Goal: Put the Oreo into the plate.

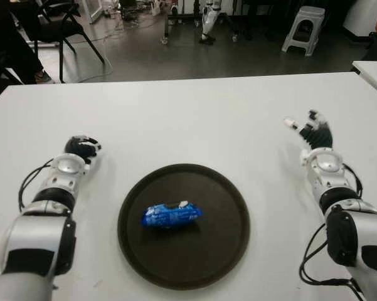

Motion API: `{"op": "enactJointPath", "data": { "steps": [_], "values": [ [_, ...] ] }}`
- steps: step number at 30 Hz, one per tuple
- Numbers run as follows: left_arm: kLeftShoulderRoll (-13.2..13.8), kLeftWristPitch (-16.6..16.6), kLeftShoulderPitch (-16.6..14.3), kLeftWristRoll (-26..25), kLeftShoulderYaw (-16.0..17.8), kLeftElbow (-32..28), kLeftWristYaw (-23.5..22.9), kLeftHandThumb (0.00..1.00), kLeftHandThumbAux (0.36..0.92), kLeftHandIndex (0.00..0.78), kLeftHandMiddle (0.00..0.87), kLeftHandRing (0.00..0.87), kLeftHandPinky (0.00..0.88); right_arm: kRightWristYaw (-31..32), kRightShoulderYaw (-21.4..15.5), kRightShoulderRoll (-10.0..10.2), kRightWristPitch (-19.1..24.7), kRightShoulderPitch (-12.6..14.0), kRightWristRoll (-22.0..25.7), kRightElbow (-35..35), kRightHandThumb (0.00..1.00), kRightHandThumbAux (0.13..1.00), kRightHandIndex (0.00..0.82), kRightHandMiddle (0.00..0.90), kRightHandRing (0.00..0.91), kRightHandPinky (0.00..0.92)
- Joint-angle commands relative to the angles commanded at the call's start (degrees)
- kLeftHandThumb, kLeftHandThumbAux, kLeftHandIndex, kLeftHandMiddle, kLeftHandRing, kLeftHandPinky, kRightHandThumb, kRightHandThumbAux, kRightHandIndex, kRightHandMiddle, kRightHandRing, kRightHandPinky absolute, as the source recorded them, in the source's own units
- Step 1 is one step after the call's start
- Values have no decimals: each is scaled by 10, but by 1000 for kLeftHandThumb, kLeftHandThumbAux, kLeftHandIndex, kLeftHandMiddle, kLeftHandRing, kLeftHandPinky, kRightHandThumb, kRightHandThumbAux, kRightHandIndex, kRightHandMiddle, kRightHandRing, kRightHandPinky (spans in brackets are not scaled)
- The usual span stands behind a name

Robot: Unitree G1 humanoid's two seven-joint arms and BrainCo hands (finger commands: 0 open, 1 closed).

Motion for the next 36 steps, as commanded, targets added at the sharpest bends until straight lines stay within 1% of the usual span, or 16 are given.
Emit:
{"op": "enactJointPath", "data": {
  "steps": [5, 11, 13, 14, 16, 17, 18, 20, 22, 23, 24, 25, 26, 28, 33, 36],
  "values": [
    [2, -2, 2, 0, 0, 2, -2, 668, 727, 397, 127, 152, 157, 5, 10, 2, 17, -10, -15, 0, 110, 741, 89, 95, 92, 81],
    [6, -4, 2, 1, 1, 4, -2, 668, 727, 397, 120, 151, 172, 1, 36, 5, 48, -10, -45, 3, 113, 739, 81, 78, 70, 51],
    [6, -6, 3, 0, 2, 4, -2, 668, 727, 397, 117, 149, 173, -3, 50, 3, 65, -11, -59, 4, 121, 745, 80, 73, 71, 62],
    [7, -6, 3, -1, 3, 4, -2, 668, 727, 397, 121, 155, 184, -4, 55, 2, 72, -12, -66, 4, 143, 756, 114, 89, 97, 108],
    [7, -8, 4, -2, 4, 3, -1, 668, 726, 397, 127, 162, 195, -7, 66, 0, 84, -13, -78, 4, 174, 768, 157, 115, 131, 158],
    [6, -9, 4, -2, 5, 3, 0, 668, 726, 397, 130, 166, 201, -10, 70, -1, 89, -14, -83, 4, 196, 776, 188, 138, 157, 188],
    [6, -9, 5, -3, 6, 3, 0, 668, 726, 397, 134, 170, 204, -11, 73, -1, 93, -14, -86, 4, 369, 761, 266, 189, 207, 238],
    [6, -10, 5, -3, 7, 3, 0, 668, 726, 397, 138, 173, 206, -14, 76, -1, 99, -15, -91, 4, 520, 748, 335, 233, 250, 283],
    [6, -11, 6, -5, 9, 3, -2, 668, 727, 397, 138, 173, 204, -18, 80, -1, 107, -16, -95, 4, 620, 737, 384, 409, 420, 455],
    [6, -12, 6, -5, 10, 3, -2, 668, 727, 397, 138, 172, 203, -19, 81, -1, 110, -16, -96, 4, 634, 735, 392, 443, 454, 489],
    [6, -12, 6, -6, 11, 3, -3, 668, 727, 397, 138, 172, 203, -20, 82, -1, 111, -17, -98, 4, 655, 732, 403, 509, 520, 545],
    [6, -12, 6, -7, 12, 4, -4, 668, 727, 397, 138, 172, 202, -21, 83, 0, 112, -17, -99, 4, 663, 731, 407, 532, 543, 565],
    [6, -12, 6, -8, 13, 4, -5, 668, 727, 397, 138, 171, 203, -22, 83, 0, 113, -17, -100, 3, 675, 730, 414, 597, 607, 613],
    [6, -12, 6, -8, 14, 4, -6, 668, 727, 397, 136, 170, 207, -22, 84, 1, 114, -18, -100, 3, 687, 728, 422, 673, 681, 667],
    [6, -11, 7, -6, 12, 5, -4, 669, 727, 397, 135, 166, 206, -21, 90, 1, 118, -20, -102, 3, 694, 728, 427, 735, 737, 707],
    [6, -9, 7, -1, 7, 6, 0, 668, 727, 397, 137, 168, 211, -21, 92, 1, 119, -19, -102, 3, 694, 728, 426, 737, 739, 703]
  ]
}}
